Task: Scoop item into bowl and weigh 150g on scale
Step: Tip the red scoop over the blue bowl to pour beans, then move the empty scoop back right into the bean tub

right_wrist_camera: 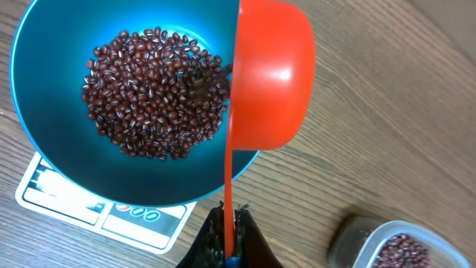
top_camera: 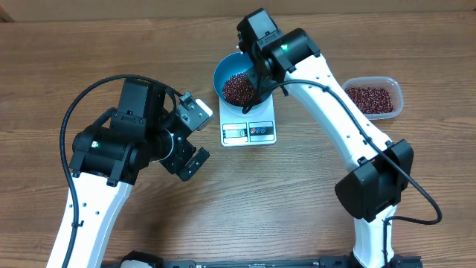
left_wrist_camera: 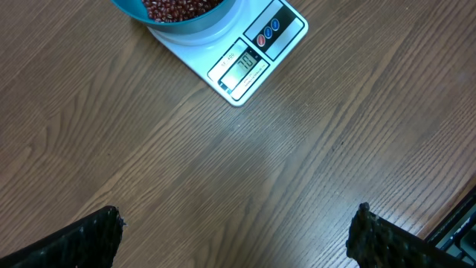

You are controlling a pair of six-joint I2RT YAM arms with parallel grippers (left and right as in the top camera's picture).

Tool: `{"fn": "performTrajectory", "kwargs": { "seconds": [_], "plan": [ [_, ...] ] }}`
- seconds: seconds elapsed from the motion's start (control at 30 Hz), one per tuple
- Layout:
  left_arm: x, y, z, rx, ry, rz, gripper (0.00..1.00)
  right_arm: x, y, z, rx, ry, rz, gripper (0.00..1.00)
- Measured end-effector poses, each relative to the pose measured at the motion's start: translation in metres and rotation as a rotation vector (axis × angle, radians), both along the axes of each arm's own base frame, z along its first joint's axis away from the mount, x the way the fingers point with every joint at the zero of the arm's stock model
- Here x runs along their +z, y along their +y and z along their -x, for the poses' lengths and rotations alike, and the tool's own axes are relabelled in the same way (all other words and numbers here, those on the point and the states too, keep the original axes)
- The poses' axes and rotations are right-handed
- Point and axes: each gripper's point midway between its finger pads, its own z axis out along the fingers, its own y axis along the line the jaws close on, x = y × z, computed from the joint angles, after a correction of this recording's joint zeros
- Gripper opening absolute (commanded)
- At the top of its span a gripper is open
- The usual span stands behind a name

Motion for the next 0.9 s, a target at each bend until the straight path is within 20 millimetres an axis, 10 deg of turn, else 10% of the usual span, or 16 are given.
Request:
{"fn": "performTrajectory", "kwargs": {
  "seconds": [0.7, 0.9],
  "plan": [
    [0.000, 0.000, 0.000, 0.000, 0.000, 0.000, 1.00, 0.045, -0.005, 0.015, -0.016, -0.068, -0.050, 0.04],
    [0.000, 0.000, 0.000, 0.000, 0.000, 0.000, 1.00, 0.066, -0.055, 0.039, -0.157, 0.032, -0.154, 0.04]
  ]
}}
